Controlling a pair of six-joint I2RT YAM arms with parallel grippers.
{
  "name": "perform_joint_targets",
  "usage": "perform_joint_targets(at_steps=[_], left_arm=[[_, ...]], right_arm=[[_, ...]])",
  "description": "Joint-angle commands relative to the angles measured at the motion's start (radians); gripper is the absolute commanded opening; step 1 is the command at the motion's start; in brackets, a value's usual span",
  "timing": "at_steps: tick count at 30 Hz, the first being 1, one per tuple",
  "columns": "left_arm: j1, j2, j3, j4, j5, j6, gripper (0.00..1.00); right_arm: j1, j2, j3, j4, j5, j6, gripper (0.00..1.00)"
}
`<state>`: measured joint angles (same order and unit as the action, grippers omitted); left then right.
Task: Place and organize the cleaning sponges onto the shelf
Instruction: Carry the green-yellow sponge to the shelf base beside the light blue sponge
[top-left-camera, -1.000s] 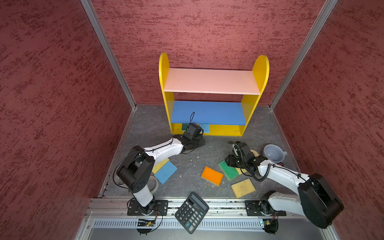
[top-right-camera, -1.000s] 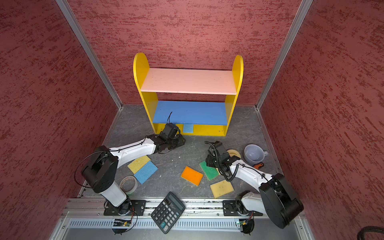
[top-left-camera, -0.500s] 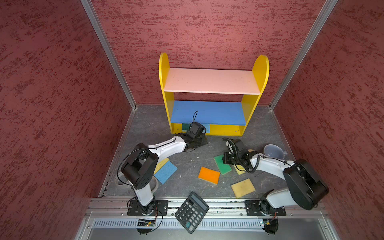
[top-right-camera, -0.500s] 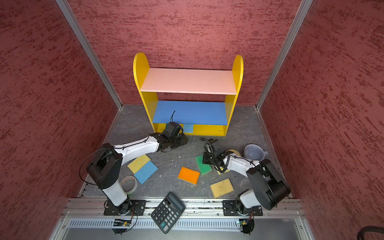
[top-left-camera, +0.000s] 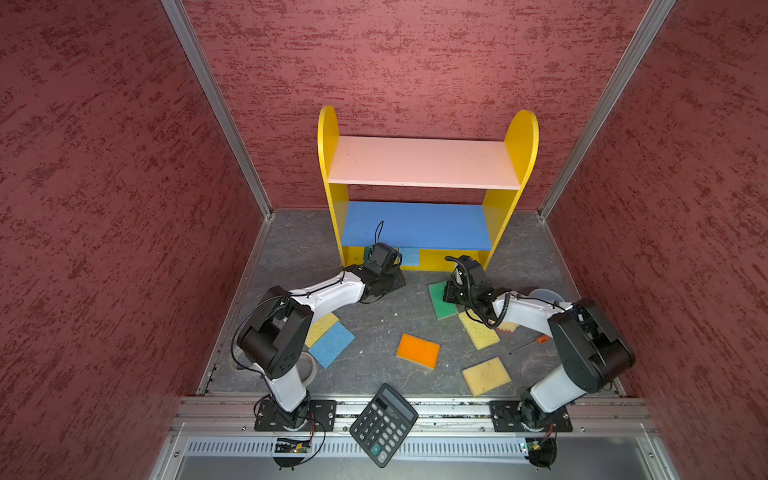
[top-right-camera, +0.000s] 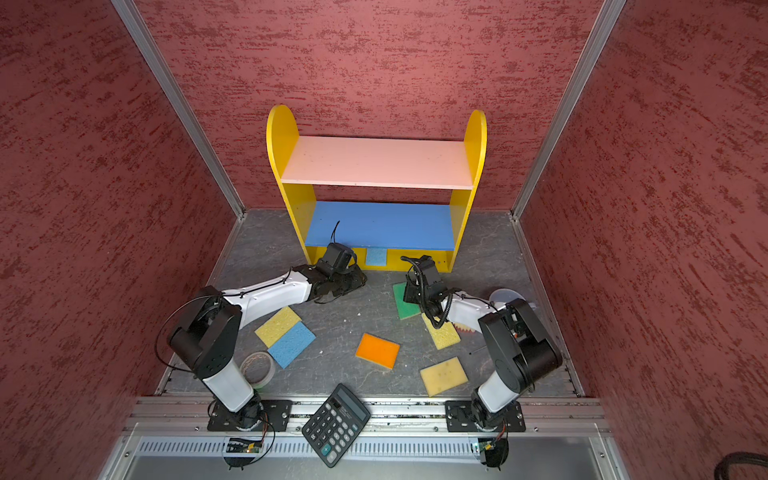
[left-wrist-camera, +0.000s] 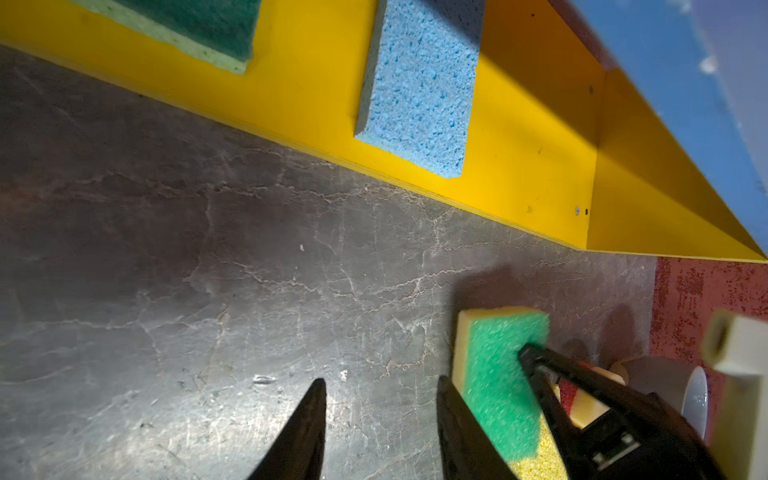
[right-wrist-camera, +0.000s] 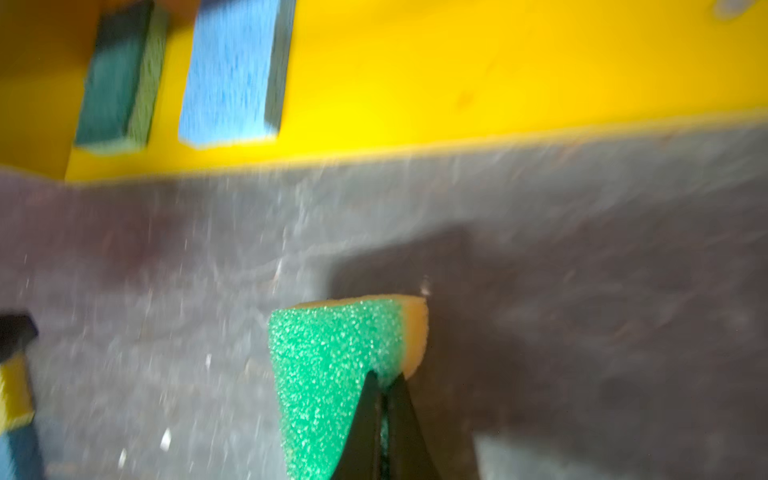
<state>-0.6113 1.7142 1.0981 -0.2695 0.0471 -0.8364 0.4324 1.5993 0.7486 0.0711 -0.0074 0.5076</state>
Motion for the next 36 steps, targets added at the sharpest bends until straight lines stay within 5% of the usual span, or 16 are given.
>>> perform_joint_targets(at_steps=[1, 12, 19, 26, 33, 36], left_arm=[[0.009, -0.028, -0.020, 0.016, 0.008, 0.014, 0.44], [0.033, -0.029, -0.047, 0.023, 0.016, 0.012, 0.43], [0.039, -0.031, -0.057, 0.031, 0.023, 0.010, 0.43], [0.043, -0.035, -0.065, 0.043, 0.032, 0.010, 0.43], [0.050, -0.039, -0.081, 0.062, 0.039, 0.011, 0.43], [0.057, -0.038, -0.087, 0.073, 0.041, 0.011, 0.43]], right_arm=[[-0.029, 0.021, -0.001, 0.182, 0.148, -0.032, 0.00], [-0.082, 0.168, 0.057, 0.387, 0.259, -0.031, 0.00], [-0.094, 0.204, 0.083, 0.389, 0.230, -0.010, 0.22], [-0.095, 0.095, 0.006, 0.346, 0.210, 0.017, 0.33], [-0.088, -0.110, -0.109, 0.257, 0.111, 0.060, 0.31], [-0.071, -0.177, -0.153, 0.227, 0.068, 0.085, 0.22]])
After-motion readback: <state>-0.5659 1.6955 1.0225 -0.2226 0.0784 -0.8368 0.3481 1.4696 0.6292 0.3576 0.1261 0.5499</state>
